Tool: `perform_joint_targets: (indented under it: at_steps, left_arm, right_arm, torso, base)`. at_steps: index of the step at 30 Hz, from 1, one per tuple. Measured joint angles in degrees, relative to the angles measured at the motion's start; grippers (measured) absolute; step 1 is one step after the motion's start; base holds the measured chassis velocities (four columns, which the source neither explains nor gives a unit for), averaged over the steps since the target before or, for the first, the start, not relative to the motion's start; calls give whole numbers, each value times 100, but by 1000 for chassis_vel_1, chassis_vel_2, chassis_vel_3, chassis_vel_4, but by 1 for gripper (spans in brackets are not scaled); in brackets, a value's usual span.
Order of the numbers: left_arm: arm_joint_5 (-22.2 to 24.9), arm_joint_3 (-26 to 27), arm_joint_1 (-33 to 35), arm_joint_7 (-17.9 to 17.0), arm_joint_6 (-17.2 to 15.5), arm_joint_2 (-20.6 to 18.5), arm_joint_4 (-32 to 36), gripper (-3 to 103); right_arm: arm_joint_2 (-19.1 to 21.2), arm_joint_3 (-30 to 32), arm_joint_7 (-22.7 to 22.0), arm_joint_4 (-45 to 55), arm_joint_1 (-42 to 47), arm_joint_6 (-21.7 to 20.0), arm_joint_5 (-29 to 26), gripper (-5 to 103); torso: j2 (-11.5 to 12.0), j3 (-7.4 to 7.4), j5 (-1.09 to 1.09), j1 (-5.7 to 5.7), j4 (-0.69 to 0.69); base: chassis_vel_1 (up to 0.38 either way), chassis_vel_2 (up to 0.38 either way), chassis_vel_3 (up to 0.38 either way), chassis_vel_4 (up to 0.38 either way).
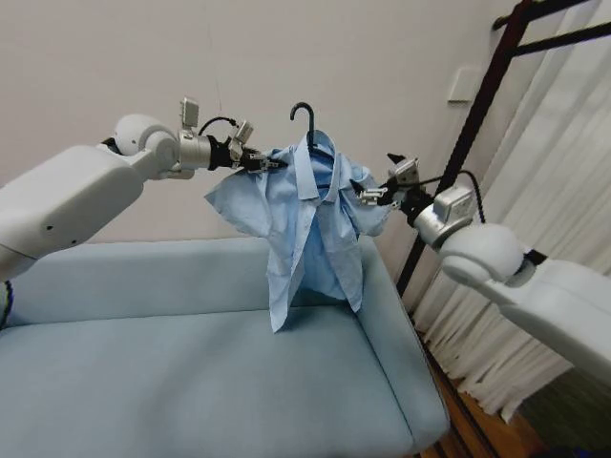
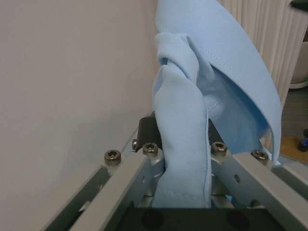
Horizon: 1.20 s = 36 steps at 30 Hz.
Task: Pick up the clothes from the sofa and hang them on the clothes hanger.
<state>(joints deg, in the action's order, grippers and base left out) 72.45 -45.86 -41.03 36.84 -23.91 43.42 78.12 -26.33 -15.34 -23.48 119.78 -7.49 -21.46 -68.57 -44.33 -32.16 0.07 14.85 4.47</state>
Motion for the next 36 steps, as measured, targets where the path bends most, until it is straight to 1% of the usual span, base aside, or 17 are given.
perform_joint_targets:
  at_steps: [1,2,3,6,7,8,10,12,15,16,18,21,24,27,31,34,36]
  left_arm:
    - [-34,-7,17,-64,55,3,42,10]
    - [-34,-7,17,-64,55,3,42,10]
    - [-56,-7,35,-152,108,8,82,10]
    - [-83,6,49,-291,172,7,220,10]
    - [-83,6,49,-291,172,7,220,10]
    - [-93,12,47,-296,177,-3,258,10]
    - [-103,14,43,-298,178,-23,330,10]
    - [-105,15,44,-298,178,-33,362,10]
    - [-105,14,43,-299,171,-36,424,10]
    - [-105,14,43,-299,171,-36,424,10]
    - [-99,8,31,-299,153,-17,426,10]
    - [-88,3,0,-299,137,23,406,10]
    - [-75,-1,-28,-307,112,85,378,10]
    - [-71,-1,-33,-315,105,109,371,10]
    - [-65,-3,-34,-328,81,119,381,10]
    - [-63,-3,-26,-328,79,114,391,10]
    - [-63,-3,-16,-333,78,102,413,10]
  right_arm:
    - [-64,8,-146,62,-126,-100,-420,100]
    - [-64,8,-146,62,-126,-100,-420,100]
    - [-156,9,-334,119,-278,-209,-892,100]
    - [-420,-4,-767,146,-620,-379,-1931,100]
    - [-420,-4,-767,146,-620,-379,-1931,100]
    - [-499,-18,-869,97,-693,-409,-2143,103]
    - [-680,-68,-1082,-45,-800,-441,-2407,100]
    - [-786,-98,-1177,-135,-832,-452,-2456,97]
    - [-1034,-187,-1414,-381,-826,-553,-2409,83]
    - [-1034,-187,-1414,-381,-826,-553,-2409,83]
    - [-1090,-215,-1521,-416,-760,-588,-2357,73]
    - [-1095,-231,-1554,-392,-699,-613,-2322,67]
    - [-1064,-257,-1554,-381,-656,-625,-2251,50]
    - [-1040,-264,-1550,-406,-651,-629,-2208,45]
    - [-966,-271,-1446,-446,-650,-629,-2034,24]
    - [-933,-272,-1418,-450,-657,-627,-1983,19]
    - [-898,-282,-1373,-472,-660,-618,-1889,7]
  torso:
    - [0,0,0,0,1]
    - [0,0,0,0,1]
    - [0,0,0,0,0]
    - [0,0,-1,1,-1]
    - [0,0,-1,1,-1]
    - [0,0,0,0,-1]
    - [0,0,0,0,-1]
    - [0,0,0,0,-1]
    - [0,0,0,1,-2]
    - [0,0,0,1,-2]
    - [0,-1,0,1,-2]
    - [0,-1,1,1,-1]
    - [0,0,2,1,1]
    - [0,0,2,1,0]
    - [0,0,1,1,-1]
    - [0,0,1,1,-1]
    - [0,0,1,0,-1]
  base:
    - [0,0,0,0]
    - [0,0,0,0]
    - [0,0,0,0]
    - [0,0,0,0]
    - [0,0,0,0]
    - [0,0,0,0]
    - [0,0,0,0]
    - [0,0,0,0]
    - [0,0,0,0]
    - [0,0,0,0]
    - [0,0,0,0]
    - [0,0,0,0]
    - [0,0,0,0]
    - [0,0,0,0]
    - [0,0,0,0]
    - [0,0,0,0]
    - [0,0,0,0]
